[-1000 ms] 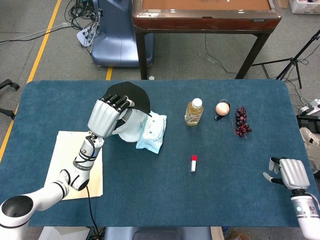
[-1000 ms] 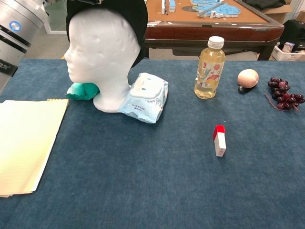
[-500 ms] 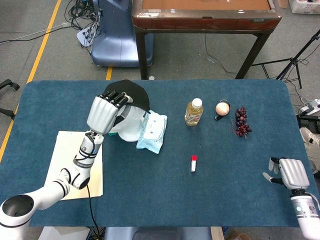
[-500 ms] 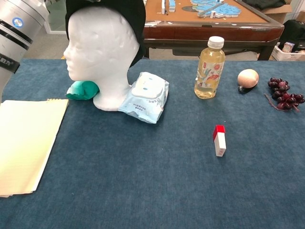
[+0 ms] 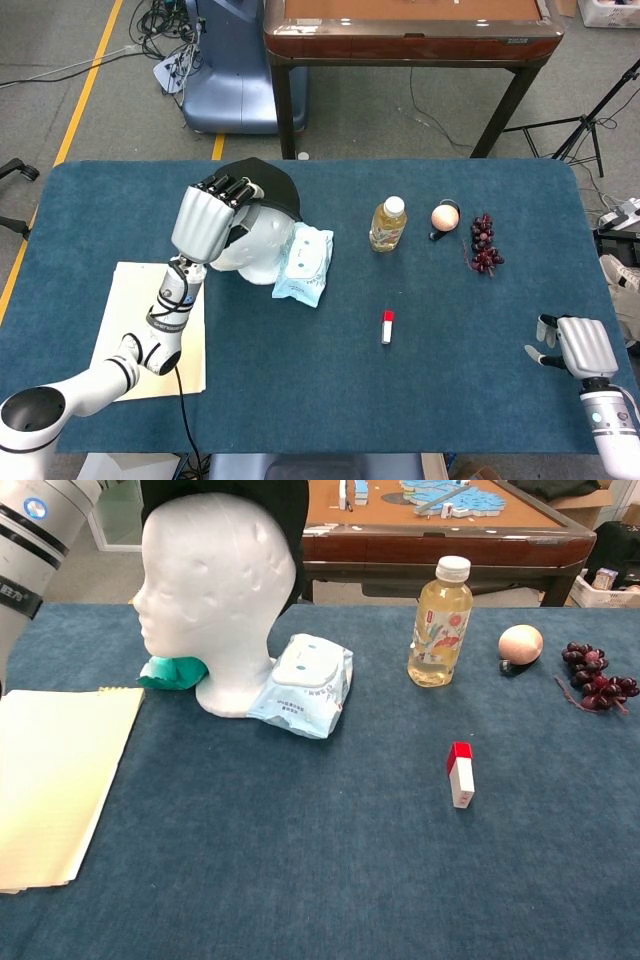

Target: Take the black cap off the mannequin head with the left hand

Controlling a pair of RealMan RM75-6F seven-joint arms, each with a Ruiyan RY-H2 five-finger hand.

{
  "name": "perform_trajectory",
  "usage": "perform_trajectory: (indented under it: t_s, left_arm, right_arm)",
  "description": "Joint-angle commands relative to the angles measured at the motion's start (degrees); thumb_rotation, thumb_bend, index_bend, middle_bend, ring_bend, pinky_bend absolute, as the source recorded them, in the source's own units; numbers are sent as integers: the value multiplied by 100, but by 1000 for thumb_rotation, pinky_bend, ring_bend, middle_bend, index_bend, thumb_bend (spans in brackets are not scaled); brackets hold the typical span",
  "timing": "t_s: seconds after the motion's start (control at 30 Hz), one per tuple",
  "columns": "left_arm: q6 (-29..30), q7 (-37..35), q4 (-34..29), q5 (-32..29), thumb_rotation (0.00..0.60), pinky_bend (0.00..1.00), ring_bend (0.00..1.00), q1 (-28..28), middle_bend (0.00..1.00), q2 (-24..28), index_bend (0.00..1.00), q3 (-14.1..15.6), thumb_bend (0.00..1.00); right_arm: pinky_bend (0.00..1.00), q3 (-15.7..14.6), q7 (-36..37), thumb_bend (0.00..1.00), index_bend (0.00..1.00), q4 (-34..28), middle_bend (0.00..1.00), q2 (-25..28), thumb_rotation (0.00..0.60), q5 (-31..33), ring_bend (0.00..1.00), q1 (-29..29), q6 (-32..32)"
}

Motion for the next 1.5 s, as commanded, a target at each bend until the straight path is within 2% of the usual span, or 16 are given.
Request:
perform_trajectory:
  t_s: [0.03,0.9,1.5]
  left_arm:
    - [-72,50,-37,-34,600,707,555,-32,632,36,556,-15,585]
    - [-751,99,420,-562,600,707,555,-295,632,101,555,-225,584]
    - [-704,194,603,-889,600,709,555,-74,634,311,555,-299,584]
  right_arm:
    - [606,-4,-4,183,649,1,716,-3,600,2,579,2,-9]
    - [606,-8,-3,184,649,27,716,-22,600,9,579,12,-29]
    - [606,-29,-56,184,649,7,716,-47,600,-17,579,41,-64]
